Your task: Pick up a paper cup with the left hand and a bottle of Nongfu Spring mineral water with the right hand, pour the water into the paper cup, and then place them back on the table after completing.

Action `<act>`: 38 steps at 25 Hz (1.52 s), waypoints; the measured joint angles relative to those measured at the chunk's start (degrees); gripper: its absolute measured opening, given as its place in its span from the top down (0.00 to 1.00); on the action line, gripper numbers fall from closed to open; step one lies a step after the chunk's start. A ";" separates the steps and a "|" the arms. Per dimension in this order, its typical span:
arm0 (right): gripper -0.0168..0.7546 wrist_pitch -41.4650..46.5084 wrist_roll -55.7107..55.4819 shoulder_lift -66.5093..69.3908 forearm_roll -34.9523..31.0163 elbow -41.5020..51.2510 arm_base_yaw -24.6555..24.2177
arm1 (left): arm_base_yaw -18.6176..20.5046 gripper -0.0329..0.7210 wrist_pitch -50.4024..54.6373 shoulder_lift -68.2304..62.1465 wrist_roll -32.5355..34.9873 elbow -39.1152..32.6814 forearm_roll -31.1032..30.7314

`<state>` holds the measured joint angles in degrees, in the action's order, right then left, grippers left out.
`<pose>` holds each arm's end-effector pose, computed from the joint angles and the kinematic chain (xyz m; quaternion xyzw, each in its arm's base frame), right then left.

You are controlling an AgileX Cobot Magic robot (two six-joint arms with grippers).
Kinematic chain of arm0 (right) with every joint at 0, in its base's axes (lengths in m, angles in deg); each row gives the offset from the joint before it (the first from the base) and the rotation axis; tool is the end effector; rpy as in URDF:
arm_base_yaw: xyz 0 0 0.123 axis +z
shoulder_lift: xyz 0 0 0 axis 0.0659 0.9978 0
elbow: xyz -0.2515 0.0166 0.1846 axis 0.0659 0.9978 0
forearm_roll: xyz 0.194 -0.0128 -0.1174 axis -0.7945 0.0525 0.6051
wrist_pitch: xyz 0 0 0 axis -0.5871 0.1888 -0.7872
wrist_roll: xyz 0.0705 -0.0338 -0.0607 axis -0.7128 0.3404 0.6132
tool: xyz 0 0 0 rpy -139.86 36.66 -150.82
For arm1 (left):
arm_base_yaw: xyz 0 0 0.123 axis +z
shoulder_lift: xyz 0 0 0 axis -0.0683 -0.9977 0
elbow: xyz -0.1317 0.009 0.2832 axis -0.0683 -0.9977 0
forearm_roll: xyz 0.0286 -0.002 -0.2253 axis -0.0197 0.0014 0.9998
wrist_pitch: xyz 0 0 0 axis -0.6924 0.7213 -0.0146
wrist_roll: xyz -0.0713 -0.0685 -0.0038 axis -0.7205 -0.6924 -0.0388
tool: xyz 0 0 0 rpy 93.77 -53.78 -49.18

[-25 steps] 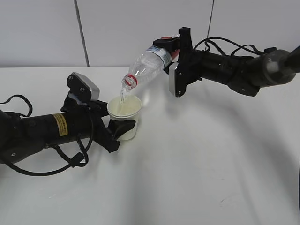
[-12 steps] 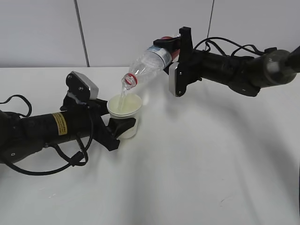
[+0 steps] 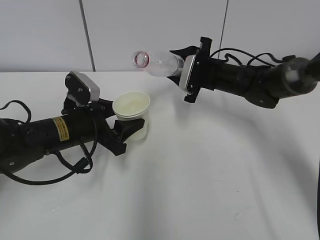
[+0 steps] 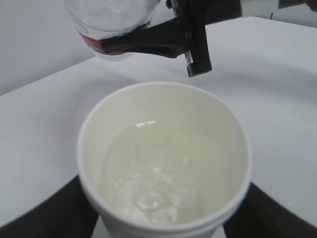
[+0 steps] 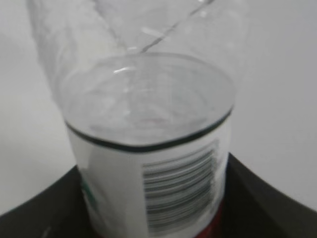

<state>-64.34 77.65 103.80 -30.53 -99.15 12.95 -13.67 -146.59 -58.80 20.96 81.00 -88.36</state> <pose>0.4890 0.1359 0.1800 -0.5846 0.4618 -0.0887 0.6612 0.3312 -0.1623 0.1620 0.3408 0.7065 -0.2760 0.5554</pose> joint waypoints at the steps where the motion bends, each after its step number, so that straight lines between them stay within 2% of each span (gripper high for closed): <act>1: 0.39 0.15 -4.32 0.00 -0.23 0.00 0.00 | 0.00 0.37 0.45 0.00 0.00 0.00 0.48; 8: 0.39 0.29 -35.01 0.00 -0.35 0.00 0.00 | 0.00 0.37 3.31 0.00 0.00 0.00 4.56; 13: 0.39 0.63 -48.66 0.00 0.01 0.00 0.00 | 0.00 0.37 3.25 -0.08 0.15 0.00 6.94; 17: 0.39 0.35 -50.60 0.30 0.23 0.00 0.00 | 0.00 0.37 1.70 -2.61 2.86 0.00 8.63; 21: 0.39 -3.73 -50.84 3.13 -0.13 0.00 0.00 | 0.00 0.37 -3.25 -6.05 3.49 0.00 8.70; 28: 0.39 -5.57 -50.92 4.45 -0.13 0.67 0.00 | 0.00 0.39 -6.27 -7.95 4.56 0.19 8.32; 38: 0.39 -15.38 -45.08 4.45 -3.05 9.47 0.00 | 0.00 0.39 -6.53 -8.16 8.12 0.19 12.73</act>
<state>-79.71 32.57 108.26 -33.59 -89.69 12.95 -13.67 -153.11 -66.96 29.08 81.19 -75.64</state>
